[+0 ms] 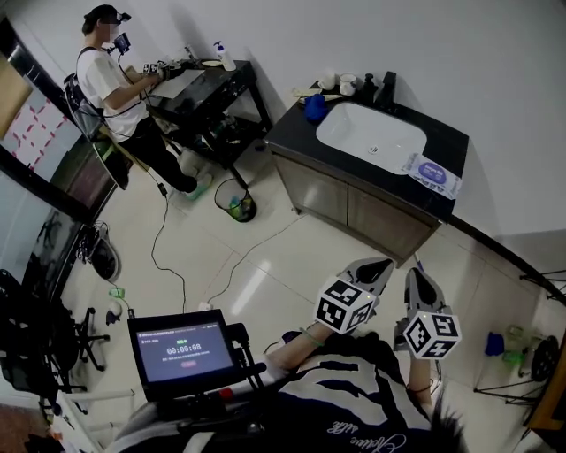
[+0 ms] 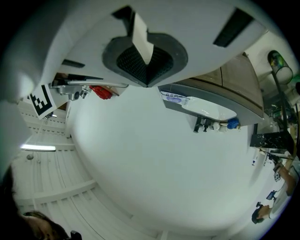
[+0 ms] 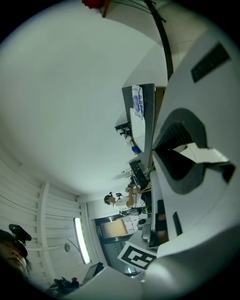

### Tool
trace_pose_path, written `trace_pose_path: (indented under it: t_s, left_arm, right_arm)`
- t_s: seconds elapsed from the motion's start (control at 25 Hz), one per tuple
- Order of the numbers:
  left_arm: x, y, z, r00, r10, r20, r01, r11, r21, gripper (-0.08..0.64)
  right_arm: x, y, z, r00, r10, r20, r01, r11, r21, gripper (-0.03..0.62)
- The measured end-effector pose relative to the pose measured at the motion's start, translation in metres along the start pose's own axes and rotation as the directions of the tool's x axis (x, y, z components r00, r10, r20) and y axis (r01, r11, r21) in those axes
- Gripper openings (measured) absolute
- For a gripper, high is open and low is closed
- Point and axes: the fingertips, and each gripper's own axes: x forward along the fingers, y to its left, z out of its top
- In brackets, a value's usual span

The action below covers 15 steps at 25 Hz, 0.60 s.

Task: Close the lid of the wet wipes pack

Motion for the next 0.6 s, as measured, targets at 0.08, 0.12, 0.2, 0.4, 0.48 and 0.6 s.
trace_pose_path:
  t_s: [0.08, 0.12, 0.2, 0.4, 0.48, 0.6]
  left_arm:
    - [0.002, -0.005, -0.002, 1.0, -0.022, -0.009, 0.022, 1.0, 0.012, 0.0]
    - [0.002, -0.007, -0.004, 0.999, -0.032, -0.012, 0.032, 0.999, 0.015, 0.0]
    - [0.002, -0.011, -0.007, 0.999, -0.047, -0.016, 0.047, 0.999, 0.019, 0.0]
    - [0.006, -0.021, -0.008, 0.997, -0.075, -0.026, 0.075, 0.997, 0.026, 0.0]
    - [0.007, -0.025, -0.009, 0.996, -0.083, -0.03, 0.084, 0.996, 0.027, 0.0]
    - [0.007, -0.025, -0.009, 0.996, -0.079, -0.033, 0.08, 0.996, 0.029, 0.0]
  right_arm:
    - [-0.005, -0.002, 0.0, 1.0, -0.017, 0.013, 0.017, 1.0, 0.004, -0.006]
    - [-0.007, -0.002, -0.001, 0.999, -0.026, 0.019, 0.026, 1.0, 0.007, -0.006]
    - [-0.012, -0.003, -0.004, 0.999, -0.041, 0.025, 0.04, 0.999, 0.012, -0.006]
    - [-0.022, -0.009, -0.004, 0.997, -0.067, 0.032, 0.067, 0.998, 0.016, -0.006]
    - [-0.024, -0.011, -0.003, 0.997, -0.073, 0.034, 0.072, 0.997, 0.017, -0.006]
    - [-0.024, -0.011, -0.003, 0.997, -0.068, 0.031, 0.068, 0.998, 0.014, -0.006]
